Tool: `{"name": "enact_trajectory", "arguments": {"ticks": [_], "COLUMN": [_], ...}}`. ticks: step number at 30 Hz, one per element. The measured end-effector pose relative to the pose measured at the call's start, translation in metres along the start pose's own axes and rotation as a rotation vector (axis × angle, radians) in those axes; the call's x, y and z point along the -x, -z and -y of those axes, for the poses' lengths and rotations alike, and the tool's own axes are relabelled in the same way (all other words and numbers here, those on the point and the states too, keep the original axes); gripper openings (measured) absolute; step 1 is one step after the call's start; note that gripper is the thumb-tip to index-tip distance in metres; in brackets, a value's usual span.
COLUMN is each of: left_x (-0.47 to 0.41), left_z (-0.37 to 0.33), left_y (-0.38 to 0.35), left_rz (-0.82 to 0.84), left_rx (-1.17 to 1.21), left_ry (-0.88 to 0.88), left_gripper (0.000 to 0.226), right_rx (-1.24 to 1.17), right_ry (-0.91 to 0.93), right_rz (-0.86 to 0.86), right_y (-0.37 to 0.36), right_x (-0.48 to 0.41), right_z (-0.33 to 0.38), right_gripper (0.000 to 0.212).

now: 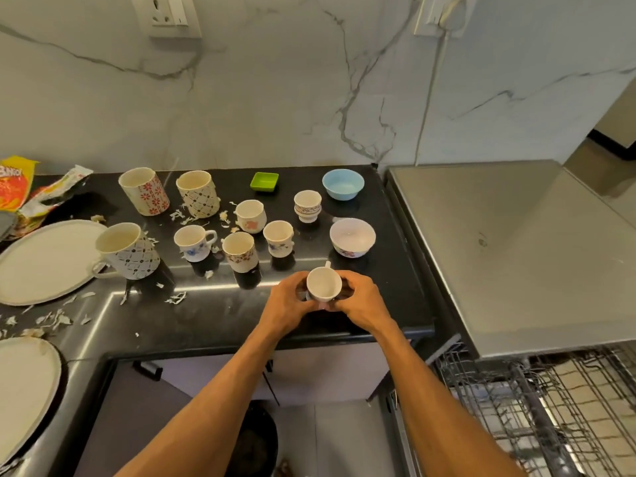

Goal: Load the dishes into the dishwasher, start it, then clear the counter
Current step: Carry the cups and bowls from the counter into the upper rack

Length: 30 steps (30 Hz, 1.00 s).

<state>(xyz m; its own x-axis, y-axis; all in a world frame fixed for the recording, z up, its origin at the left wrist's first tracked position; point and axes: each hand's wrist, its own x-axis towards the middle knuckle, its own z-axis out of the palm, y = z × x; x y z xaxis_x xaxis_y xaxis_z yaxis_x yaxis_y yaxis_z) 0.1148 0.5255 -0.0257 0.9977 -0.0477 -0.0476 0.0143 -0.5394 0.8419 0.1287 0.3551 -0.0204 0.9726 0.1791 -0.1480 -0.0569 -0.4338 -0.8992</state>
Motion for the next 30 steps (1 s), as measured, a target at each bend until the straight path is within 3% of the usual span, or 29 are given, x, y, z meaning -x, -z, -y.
{"name": "enact_trajectory", "arguments": {"ticks": [12,26,30], "left_x": [0.063,0.092,0.093], "left_z": [-0.092,-0.17,-0.169], "left_y": [-0.132,-0.342,-0.365], "left_rz": [0.041,0.58,0.638], "left_rx": [0.009,-0.124,-0.151], "left_ry": [-0.114,-0.171,-0.102], "left_gripper": [0.059,0.057,0.047], "right_rx": [-0.012,-0.063,-0.113], "right_ry": [0.038,-0.278,-0.343], "right_rz": [-0.185,-0.442,-0.402], "right_y": [0.122,0.255,0.26], "right_x": [0.114,0.262,0.271], "right_z": [-0.065,-0.195,-0.215], "right_gripper": [0.069,0.054,0.056]}}
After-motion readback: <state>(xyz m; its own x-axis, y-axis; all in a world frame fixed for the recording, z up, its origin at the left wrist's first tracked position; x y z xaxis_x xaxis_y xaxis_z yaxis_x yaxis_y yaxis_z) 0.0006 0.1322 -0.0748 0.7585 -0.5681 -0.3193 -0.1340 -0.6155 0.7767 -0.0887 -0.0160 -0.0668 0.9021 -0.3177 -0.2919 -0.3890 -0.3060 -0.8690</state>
